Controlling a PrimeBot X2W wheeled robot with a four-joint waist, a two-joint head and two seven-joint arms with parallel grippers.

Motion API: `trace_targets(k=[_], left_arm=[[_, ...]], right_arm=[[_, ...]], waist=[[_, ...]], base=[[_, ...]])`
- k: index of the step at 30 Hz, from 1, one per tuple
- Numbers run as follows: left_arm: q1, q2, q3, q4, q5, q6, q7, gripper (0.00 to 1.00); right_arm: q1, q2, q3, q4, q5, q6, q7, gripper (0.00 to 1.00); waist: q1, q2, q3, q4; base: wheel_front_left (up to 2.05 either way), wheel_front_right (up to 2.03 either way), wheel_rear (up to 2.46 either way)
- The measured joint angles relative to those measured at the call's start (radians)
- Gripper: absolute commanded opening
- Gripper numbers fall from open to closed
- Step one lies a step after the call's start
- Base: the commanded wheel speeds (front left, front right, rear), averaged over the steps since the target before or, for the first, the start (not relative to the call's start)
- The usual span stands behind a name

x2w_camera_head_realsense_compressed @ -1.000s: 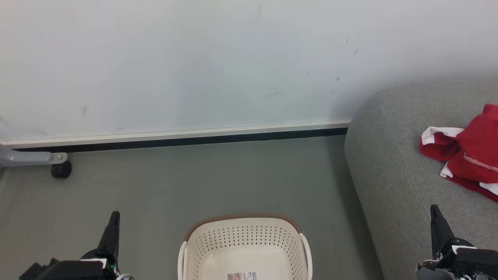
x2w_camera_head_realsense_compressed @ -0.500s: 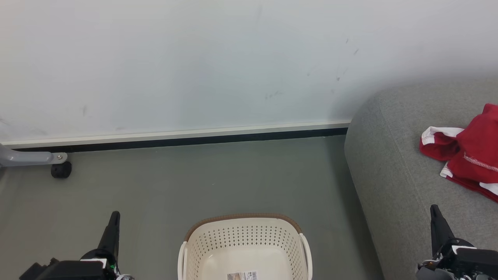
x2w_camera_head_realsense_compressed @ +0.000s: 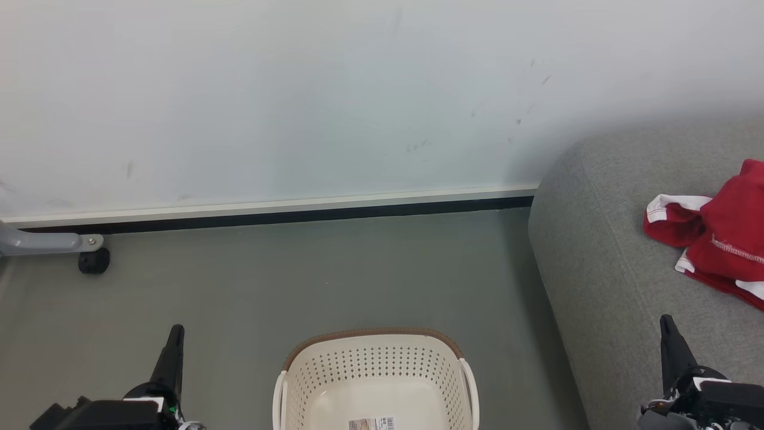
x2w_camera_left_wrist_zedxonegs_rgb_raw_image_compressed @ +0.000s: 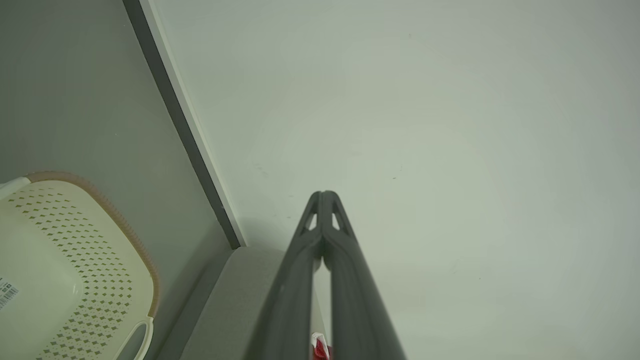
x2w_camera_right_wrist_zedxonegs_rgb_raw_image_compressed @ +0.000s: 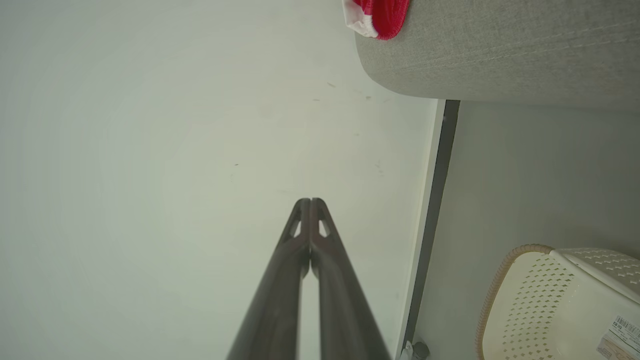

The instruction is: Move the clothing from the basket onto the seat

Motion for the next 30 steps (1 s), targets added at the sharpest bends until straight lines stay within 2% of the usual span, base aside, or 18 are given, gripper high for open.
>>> trace_targets(k=[30], left_arm=[[0.000,0.000,0.000,0.001,0.000,0.000,0.000,0.00]], right_arm=[[0.000,0.000,0.000,0.000,0.000,0.000,0.000,0.00]], waist=[[0.0000,0.0000,0.000,0.000]], base=[[0.00,0.00,0.00]])
